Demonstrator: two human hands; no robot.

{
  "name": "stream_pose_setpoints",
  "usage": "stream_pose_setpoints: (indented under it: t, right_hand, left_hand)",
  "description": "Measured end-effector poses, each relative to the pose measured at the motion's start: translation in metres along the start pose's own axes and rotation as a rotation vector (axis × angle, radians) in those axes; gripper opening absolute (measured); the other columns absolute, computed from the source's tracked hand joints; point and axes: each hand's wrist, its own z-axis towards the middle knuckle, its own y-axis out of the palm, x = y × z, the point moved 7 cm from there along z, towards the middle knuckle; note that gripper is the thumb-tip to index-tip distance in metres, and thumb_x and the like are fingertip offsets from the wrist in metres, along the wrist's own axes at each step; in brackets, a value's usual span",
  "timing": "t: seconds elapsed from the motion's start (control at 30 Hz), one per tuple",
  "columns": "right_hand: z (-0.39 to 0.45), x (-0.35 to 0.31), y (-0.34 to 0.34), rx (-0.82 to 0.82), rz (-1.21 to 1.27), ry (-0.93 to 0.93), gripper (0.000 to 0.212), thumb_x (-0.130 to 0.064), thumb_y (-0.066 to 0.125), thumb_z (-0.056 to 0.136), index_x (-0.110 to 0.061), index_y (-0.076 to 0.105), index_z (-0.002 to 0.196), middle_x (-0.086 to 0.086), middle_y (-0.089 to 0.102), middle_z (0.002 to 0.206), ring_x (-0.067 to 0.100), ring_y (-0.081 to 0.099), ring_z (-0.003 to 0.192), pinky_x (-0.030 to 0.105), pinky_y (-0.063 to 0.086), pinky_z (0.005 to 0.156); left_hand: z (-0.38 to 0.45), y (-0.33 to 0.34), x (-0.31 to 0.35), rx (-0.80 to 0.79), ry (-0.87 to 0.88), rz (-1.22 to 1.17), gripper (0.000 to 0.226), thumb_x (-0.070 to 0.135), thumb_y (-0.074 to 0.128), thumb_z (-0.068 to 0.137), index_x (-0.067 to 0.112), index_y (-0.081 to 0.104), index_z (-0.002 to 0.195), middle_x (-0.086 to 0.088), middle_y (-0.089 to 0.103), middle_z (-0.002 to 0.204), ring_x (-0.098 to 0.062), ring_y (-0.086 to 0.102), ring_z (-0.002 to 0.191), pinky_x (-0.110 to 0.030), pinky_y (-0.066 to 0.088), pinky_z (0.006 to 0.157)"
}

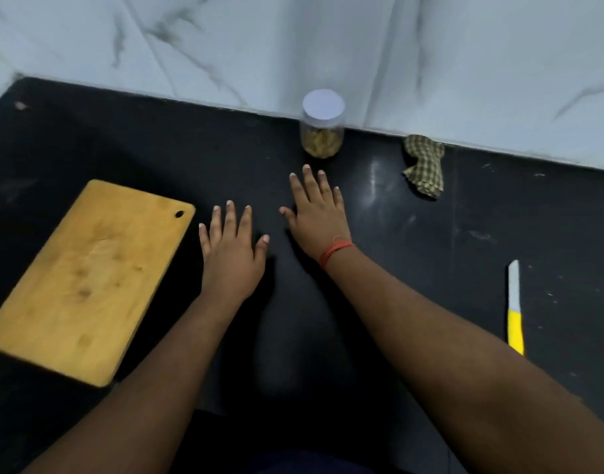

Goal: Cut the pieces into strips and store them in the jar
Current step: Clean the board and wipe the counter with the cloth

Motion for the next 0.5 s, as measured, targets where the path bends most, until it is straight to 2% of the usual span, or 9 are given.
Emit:
stream_pose_setpoints:
  t: [0.13, 0.37, 0.5]
  right_hand:
    - [0.007, -0.078, 0.02, -0.077, 0.022, -0.132, 0.067, -0.053, 0.034, 0.099, -0.024, 0.015, 0.156, 0.002, 0.006, 0.164, 0.026, 0.004, 0.151, 0.053, 0.013, 0.119]
    - [0.04, -0.188, 0.058, -0.216, 0.004, -0.246, 0.066, -0.054, 0.031, 0.1, -0.022, 0.016, 0.156, 0.004, 0.006, 0.164, 0.027, 0.005, 0.151, 0.052, 0.012, 0.12]
    - [0.063, -0.238, 0.076, -0.264, -0.02, -0.235, 0.066, -0.054, 0.031, 0.099, -0.02, 0.021, 0.154, 0.009, 0.023, 0.158, 0.032, 0.021, 0.145, 0.051, 0.018, 0.118]
  left_hand:
    - [-0.019, -0.012, -0.061, 0.015, -0.135, -0.004, 0.064, 0.046, 0.037, 0.104, 0.016, 0.023, 0.159, -0.013, 0.014, 0.167, -0.032, 0.003, 0.155, -0.056, 0.004, 0.123]
    - [-0.047, -0.032, -0.177, 0.041, -0.378, -0.116, 0.066, 0.05, 0.034, 0.104, 0.018, 0.019, 0.16, -0.009, 0.009, 0.168, -0.028, -0.001, 0.155, -0.052, 0.0, 0.124]
    - [-0.078, -0.038, -0.241, 0.082, -0.622, -0.292, 0.068, 0.051, 0.034, 0.104, 0.017, 0.019, 0.16, -0.008, 0.006, 0.169, -0.026, -0.003, 0.155, -0.05, 0.0, 0.125]
